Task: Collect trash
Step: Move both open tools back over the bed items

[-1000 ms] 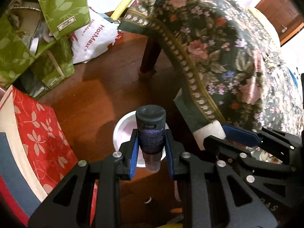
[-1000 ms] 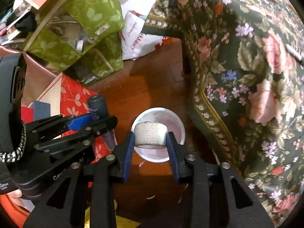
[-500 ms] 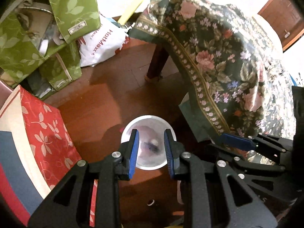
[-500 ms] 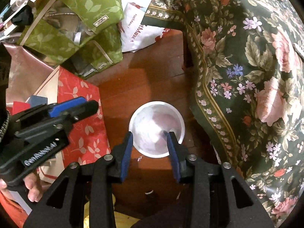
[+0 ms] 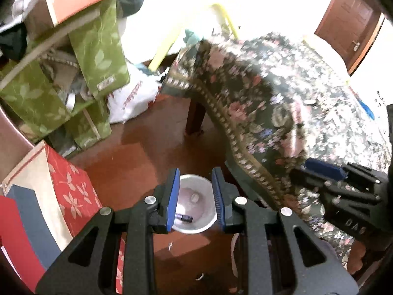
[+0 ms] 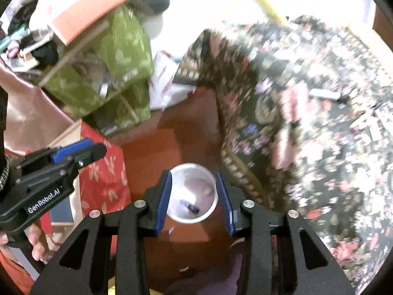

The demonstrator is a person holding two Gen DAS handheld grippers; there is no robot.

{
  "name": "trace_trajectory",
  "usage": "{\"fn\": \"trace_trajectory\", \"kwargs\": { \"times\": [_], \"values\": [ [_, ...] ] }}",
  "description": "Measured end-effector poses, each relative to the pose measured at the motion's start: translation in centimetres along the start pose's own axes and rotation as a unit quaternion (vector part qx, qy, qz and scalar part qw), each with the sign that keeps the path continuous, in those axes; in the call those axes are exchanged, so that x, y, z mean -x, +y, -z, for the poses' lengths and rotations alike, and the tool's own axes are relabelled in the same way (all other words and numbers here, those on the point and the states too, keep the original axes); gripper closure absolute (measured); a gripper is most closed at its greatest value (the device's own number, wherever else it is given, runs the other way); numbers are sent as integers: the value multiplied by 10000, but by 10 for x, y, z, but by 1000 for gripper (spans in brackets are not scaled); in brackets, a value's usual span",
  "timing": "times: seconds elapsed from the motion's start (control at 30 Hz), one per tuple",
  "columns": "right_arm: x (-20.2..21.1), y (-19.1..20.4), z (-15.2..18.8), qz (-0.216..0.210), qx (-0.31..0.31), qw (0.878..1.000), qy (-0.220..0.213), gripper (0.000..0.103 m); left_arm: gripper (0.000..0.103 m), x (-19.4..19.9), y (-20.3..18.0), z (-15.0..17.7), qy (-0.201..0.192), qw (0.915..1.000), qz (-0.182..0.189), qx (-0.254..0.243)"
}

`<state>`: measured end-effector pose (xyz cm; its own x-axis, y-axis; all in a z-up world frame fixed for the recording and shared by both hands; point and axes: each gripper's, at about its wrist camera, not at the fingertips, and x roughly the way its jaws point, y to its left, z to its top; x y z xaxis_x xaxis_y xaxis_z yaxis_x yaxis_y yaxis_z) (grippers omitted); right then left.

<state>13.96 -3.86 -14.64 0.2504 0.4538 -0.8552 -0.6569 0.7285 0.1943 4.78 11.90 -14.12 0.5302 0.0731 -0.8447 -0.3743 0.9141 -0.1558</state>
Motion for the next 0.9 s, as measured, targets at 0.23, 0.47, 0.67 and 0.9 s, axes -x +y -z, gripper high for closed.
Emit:
{"fn": "trace_trajectory", "kwargs": {
  "times": [0.23,0.47,0.67,0.9],
  "values": [
    [66,-14,-5,462,-36,9929,-1093,69,78,44,-38,-12,-784,9968,140,-85],
    [121,-40,-4,818,45,9785,-1891,69,78,74,-96,-32,-1374,9891,435,-301],
    [146,-82,2,1129,-113,9705,-2126,69,70,75,-158,-49,-1490,9841,489,-832],
    [164,-156,6,1377,-598,9660,-2106,69,35,50,-219,-66,-1516,9789,908,-1023]
  ]
}}
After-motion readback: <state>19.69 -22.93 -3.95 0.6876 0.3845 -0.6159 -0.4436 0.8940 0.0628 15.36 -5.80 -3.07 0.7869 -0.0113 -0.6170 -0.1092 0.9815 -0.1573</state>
